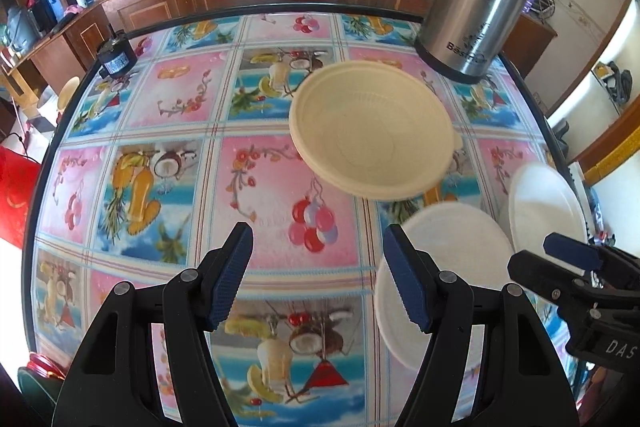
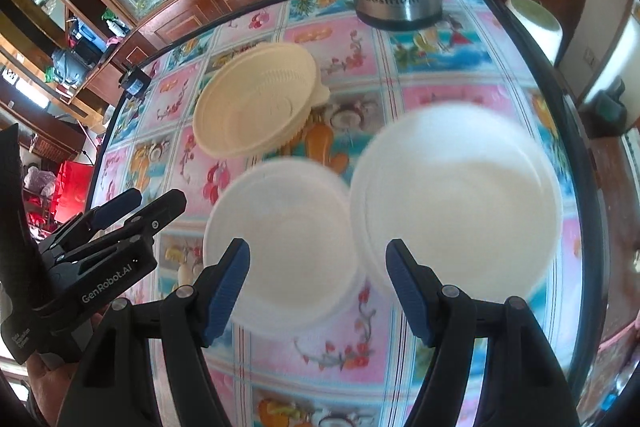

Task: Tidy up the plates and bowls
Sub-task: 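Move both grippers toward the rim of the cream plastic bowl, then close the left gripper on the cream bowl rim while the right gripper clamps it too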

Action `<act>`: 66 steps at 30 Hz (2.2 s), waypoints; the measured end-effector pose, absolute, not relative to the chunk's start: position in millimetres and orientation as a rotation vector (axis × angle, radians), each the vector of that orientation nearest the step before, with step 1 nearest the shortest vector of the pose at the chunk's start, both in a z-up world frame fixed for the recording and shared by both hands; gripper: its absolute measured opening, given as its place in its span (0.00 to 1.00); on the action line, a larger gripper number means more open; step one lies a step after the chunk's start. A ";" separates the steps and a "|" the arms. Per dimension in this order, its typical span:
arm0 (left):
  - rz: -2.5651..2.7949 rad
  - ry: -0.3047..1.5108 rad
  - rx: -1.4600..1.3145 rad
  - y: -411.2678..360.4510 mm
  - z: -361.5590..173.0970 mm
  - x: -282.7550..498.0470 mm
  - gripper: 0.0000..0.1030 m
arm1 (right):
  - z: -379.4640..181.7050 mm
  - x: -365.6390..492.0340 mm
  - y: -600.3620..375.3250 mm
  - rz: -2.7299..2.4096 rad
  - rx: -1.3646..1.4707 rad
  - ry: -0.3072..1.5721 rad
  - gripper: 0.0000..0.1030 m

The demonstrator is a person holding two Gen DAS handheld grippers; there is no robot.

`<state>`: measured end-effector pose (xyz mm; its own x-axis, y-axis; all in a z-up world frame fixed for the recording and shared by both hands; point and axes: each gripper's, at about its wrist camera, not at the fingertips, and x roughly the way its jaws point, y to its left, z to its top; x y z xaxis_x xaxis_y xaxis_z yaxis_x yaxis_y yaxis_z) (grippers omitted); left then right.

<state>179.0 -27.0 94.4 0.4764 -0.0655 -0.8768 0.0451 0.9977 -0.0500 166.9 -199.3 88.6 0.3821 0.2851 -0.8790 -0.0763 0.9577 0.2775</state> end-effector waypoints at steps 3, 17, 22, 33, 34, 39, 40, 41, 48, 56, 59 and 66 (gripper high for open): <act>-0.051 1.076 -0.040 -24.5 92.0 194.4 0.66 | 88.8 188.6 -199.7 0.243 0.189 1.141 0.69; 0.005 1.127 -0.128 -13.5 69.9 245.2 0.66 | 71.7 285.3 -185.1 0.304 0.082 1.119 0.69; 0.015 1.154 -0.130 -15.3 58.9 253.3 0.66 | 63.6 298.1 -181.9 0.307 0.049 1.135 0.69; 0.034 1.175 -0.145 -16.2 48.8 263.4 0.66 | 56.7 312.6 -172.9 0.325 0.015 1.148 0.69; 0.032 1.175 -0.145 -16.6 48.6 263.7 0.66 | 56.3 313.0 -172.0 0.326 0.012 1.147 0.69; 0.029 1.183 -0.142 -18.6 46.3 266.5 0.66 | 53.7 314.9 -170.0 0.338 0.019 1.157 0.56; 0.027 1.184 -0.142 -19.0 45.9 267.0 0.66 | 53.5 315.3 -169.8 0.340 0.019 1.159 0.53; 0.026 1.184 -0.139 -19.4 45.7 267.2 0.66 | 53.1 315.8 -169.6 0.340 0.016 1.163 0.47; 0.035 1.179 -0.101 -22.2 43.3 269.6 0.64 | 48.7 315.6 -172.0 0.339 0.018 1.175 0.14; 0.013 1.185 -0.095 -27.6 41.4 270.4 0.29 | 46.2 310.9 -172.6 0.354 0.050 1.181 0.11; 0.002 1.195 -0.096 -27.4 40.4 270.8 0.23 | 46.8 309.5 -171.8 0.359 0.061 1.182 0.11; -0.019 1.199 -0.140 -17.5 42.2 269.7 0.19 | 44.3 307.2 -170.3 0.367 0.082 1.195 0.11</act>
